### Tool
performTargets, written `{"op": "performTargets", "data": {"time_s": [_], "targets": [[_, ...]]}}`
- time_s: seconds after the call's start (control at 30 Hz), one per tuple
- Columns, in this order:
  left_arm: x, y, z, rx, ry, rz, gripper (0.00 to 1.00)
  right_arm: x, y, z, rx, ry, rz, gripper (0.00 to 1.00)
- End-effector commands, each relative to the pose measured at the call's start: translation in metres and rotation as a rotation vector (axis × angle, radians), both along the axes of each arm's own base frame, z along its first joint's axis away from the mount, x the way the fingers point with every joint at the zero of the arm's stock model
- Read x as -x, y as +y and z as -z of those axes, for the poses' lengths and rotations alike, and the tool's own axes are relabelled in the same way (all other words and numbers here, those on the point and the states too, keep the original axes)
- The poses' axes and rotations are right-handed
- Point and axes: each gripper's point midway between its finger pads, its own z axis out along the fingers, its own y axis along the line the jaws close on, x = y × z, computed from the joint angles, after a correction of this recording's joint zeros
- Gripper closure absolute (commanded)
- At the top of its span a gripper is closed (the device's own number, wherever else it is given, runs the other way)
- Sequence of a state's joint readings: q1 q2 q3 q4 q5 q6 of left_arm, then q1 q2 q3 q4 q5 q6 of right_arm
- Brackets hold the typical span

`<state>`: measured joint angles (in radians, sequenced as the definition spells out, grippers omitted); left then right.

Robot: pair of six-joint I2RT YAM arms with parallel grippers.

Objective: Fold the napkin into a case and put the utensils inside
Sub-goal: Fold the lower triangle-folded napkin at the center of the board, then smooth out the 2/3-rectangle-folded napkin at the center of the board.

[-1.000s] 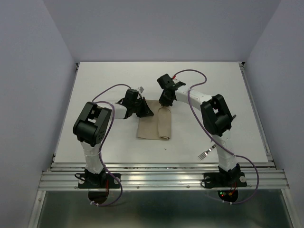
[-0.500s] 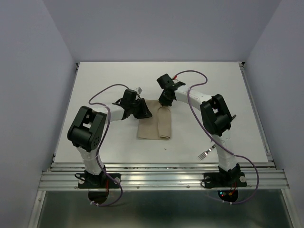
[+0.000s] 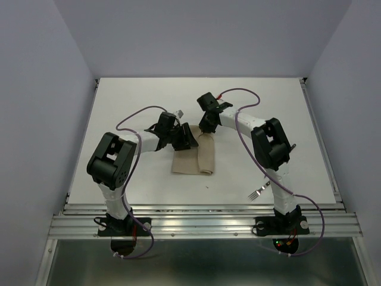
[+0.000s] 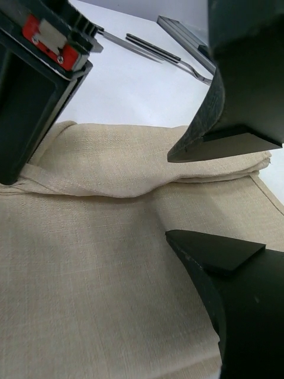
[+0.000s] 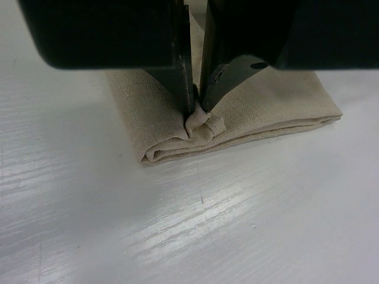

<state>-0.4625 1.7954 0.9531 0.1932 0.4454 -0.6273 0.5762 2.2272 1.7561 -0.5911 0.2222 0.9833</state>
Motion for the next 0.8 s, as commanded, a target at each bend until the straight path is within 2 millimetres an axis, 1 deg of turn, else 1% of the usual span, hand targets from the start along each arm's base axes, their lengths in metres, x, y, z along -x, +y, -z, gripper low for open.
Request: {"op": "performTargets", "data": {"time_s": [0.0, 0.1, 0.17, 0.37, 0.47, 0.57, 0.77], "targets": [[-0.005, -0.023, -0.012, 0.038, -0.036, 0.033, 0.41, 0.006, -0.012, 0.027, 0.049, 0.053, 0.008, 0.85], [-0.003, -0.032, -0.008, 0.038, -0.023, 0.042, 0.44, 0.006, -0.012, 0.026, 0.049, 0.05, 0.006, 0.85], [-0.002, -0.034, -0.006, 0.036, -0.016, 0.042, 0.48, 0.006, -0.012, 0.025, 0.049, 0.048, 0.003, 0.85], [0.001, -0.038, -0.003, 0.028, -0.001, 0.048, 0.56, 0.006, -0.013, 0.022, 0.051, 0.044, 0.009, 0.85], [0.004, -0.04, -0.003, 0.034, 0.009, 0.055, 0.56, 0.007, -0.015, 0.021, 0.051, 0.04, 0.016, 0.85], [0.007, -0.043, 0.004, 0.032, 0.028, 0.058, 0.53, 0.006, -0.014, 0.017, 0.041, 0.029, 0.02, 0.85], [0.009, -0.055, 0.007, 0.066, 0.055, 0.069, 0.53, 0.008, -0.012, 0.02, 0.036, 0.039, 0.012, 0.85]]}}
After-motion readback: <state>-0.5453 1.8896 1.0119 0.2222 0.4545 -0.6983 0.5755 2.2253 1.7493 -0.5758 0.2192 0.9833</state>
